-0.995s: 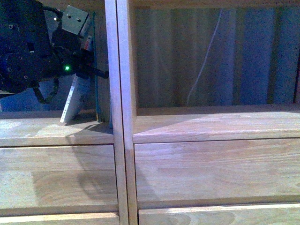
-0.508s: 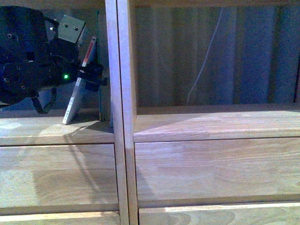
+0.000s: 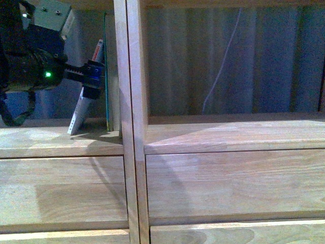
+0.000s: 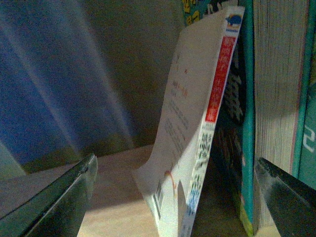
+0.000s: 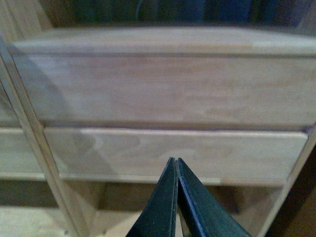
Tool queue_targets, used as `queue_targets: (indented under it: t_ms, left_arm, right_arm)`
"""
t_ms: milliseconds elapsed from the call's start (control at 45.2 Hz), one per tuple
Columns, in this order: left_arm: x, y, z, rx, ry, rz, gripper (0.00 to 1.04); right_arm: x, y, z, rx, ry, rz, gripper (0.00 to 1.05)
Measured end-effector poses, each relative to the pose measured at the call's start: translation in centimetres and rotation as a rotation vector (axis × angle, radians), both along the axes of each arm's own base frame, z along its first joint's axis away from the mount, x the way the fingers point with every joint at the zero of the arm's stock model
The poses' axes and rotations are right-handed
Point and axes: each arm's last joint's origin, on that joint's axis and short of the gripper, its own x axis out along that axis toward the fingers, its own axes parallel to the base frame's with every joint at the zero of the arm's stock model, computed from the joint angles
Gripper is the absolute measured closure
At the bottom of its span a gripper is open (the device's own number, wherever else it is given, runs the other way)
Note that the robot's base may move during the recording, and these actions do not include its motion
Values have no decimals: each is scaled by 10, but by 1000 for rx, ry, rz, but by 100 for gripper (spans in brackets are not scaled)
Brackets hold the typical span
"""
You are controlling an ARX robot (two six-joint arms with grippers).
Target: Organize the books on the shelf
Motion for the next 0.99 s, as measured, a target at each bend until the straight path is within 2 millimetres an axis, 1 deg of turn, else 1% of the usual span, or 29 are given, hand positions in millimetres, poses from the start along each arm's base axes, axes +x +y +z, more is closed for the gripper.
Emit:
queue_targets:
  t_ms: [44, 111, 177, 287, 332, 420, 464, 508, 531, 641, 663, 685, 707, 752, 774, 862, 906, 951, 995]
  left_arm:
    - [-12, 3, 0, -4, 10, 23, 7]
    - [-31, 8, 2, -13, 9, 41, 7]
    - [-56, 16, 8, -33, -1, 76, 7]
    - [-85, 28, 12, -56, -2, 134, 7]
    - [-106, 35, 12, -67, -2, 172, 7]
    - [-139, 43, 11, -91, 17, 223, 7]
    - [-158, 46, 13, -101, 6, 232, 7]
    - [-173, 49, 15, -106, -7, 245, 7]
    - [-181, 50, 16, -113, -20, 246, 7]
    - [-212, 53, 12, -140, -39, 291, 7]
    - [-216, 53, 10, -142, -39, 299, 7]
    - [-218, 53, 9, -142, -38, 300, 7]
    - [-225, 52, 7, -143, -44, 310, 7]
    - [-235, 50, 1, -145, -51, 318, 7]
    - [-239, 49, -1, -146, -49, 321, 7]
    - [-254, 47, -11, -140, -49, 345, 7]
    - [-262, 47, -18, -140, -28, 362, 7]
    - [-271, 46, -27, -135, -1, 384, 7]
    - [-278, 46, -33, -141, 5, 398, 7]
  right_arm:
    - [-4, 0, -2, 0, 15, 0, 102]
    - [-7, 0, 0, 0, -17, 0, 102]
    - [-7, 0, 0, 0, -16, 1, 102]
    - [-7, 0, 0, 0, -15, 0, 102]
    - [-7, 0, 0, 0, -16, 0, 102]
    - [-7, 0, 0, 0, -15, 0, 102]
    - [-7, 0, 0, -2, -16, 0, 94]
    - [-7, 0, 0, -2, -15, 0, 84]
    - [-7, 0, 0, -2, -15, 0, 80]
    - [-7, 0, 0, -2, -15, 0, 56]
    - [-7, 0, 0, -2, -16, 0, 54]
    - [-7, 0, 0, -2, -15, 0, 51]
    - [-7, 0, 0, -2, -16, 0, 47]
    - [-7, 0, 0, -2, -16, 0, 37]
    - [-7, 0, 0, -2, -16, 0, 34]
    - [-7, 0, 0, -2, -16, 0, 22]
    - [-7, 0, 0, -2, -15, 0, 13]
    - [-7, 0, 0, -2, -16, 0, 6]
    - [-7, 0, 0, -2, -15, 0, 7]
